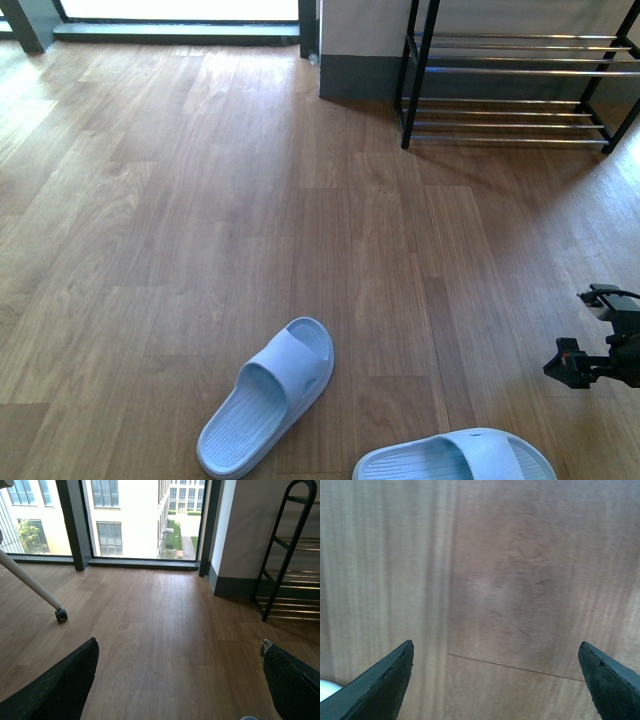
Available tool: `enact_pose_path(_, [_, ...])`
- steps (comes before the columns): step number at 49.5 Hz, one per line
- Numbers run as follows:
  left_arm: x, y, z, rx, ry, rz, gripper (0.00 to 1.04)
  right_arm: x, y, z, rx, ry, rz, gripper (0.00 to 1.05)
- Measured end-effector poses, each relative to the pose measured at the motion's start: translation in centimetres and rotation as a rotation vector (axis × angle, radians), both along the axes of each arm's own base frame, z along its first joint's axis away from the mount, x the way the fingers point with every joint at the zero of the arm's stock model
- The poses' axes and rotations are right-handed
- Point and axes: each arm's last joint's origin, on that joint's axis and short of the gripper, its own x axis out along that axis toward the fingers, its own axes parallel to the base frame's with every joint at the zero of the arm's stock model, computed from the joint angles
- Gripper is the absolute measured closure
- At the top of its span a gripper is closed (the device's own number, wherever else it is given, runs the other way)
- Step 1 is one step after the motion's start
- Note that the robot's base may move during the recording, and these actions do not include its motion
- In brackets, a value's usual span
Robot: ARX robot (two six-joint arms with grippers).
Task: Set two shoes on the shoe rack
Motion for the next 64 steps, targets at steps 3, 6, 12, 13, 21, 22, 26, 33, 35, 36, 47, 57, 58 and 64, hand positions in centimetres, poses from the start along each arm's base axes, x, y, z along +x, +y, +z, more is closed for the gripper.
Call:
enact_pose_path(3, [0.0,0.0,0.0,0.000,0.000,0.000,0.09,-0.2,1.2,0.4,0.019,0.001,0.025,0.09])
enact_pose_path(6, [0.0,0.0,0.0,0.000,0.000,0.000,0.09,-0.3,2.6,1.0,0.030,-0.010,0.056,0.09])
enact_pose_path(12, [0.0,0.0,0.0,0.000,0.000,0.000,0.09,-1.6,6.3,2.4,0.041,-0.015,0.142,0.09])
enact_pose_path(13, [0.0,0.0,0.0,0.000,0.000,0.000,0.09,-2.1,7.4,2.8,0.040,-0.015,0.164,0.09])
enact_pose_path(21, [0.0,0.0,0.0,0.000,0.000,0.000,0.09,-7.0,13.1,3.2,-0.049,0.000,0.280,0.09])
enact_pose_path(22, [0.0,0.0,0.0,0.000,0.000,0.000,0.09,-7.9,13.7,3.2,-0.064,0.006,0.287,0.09])
enact_pose_path(26, [0.0,0.0,0.0,0.000,0.000,0.000,0.09,-10.9,15.6,3.2,-0.110,0.021,0.318,0.09])
enact_pose_path(33, [0.0,0.0,0.0,0.000,0.000,0.000,0.09,-13.0,17.0,3.4,-0.091,0.061,0.315,0.09])
enact_pose_path(35, [0.0,0.0,0.0,0.000,0.000,0.000,0.09,-13.1,17.1,3.4,-0.082,0.068,0.308,0.09])
enact_pose_path(36, [0.0,0.0,0.0,0.000,0.000,0.000,0.09,-13.1,17.1,3.4,-0.079,0.070,0.301,0.09])
enact_pose_path(47, [0.0,0.0,0.0,0.000,0.000,0.000,0.09,-12.9,17.2,3.5,-0.069,0.080,0.217,0.09])
enact_pose_path(57, [0.0,0.0,0.0,0.000,0.000,0.000,0.09,-11.9,17.3,3.4,-0.036,0.059,0.125,0.09])
enact_pose_path(58, [0.0,0.0,0.0,0.000,0.000,0.000,0.09,-11.8,17.3,3.4,-0.034,0.059,0.122,0.09])
enact_pose_path(64, [0.0,0.0,0.0,0.000,0.000,0.000,0.09,-11.1,17.3,3.0,-0.009,0.056,0.069,0.09])
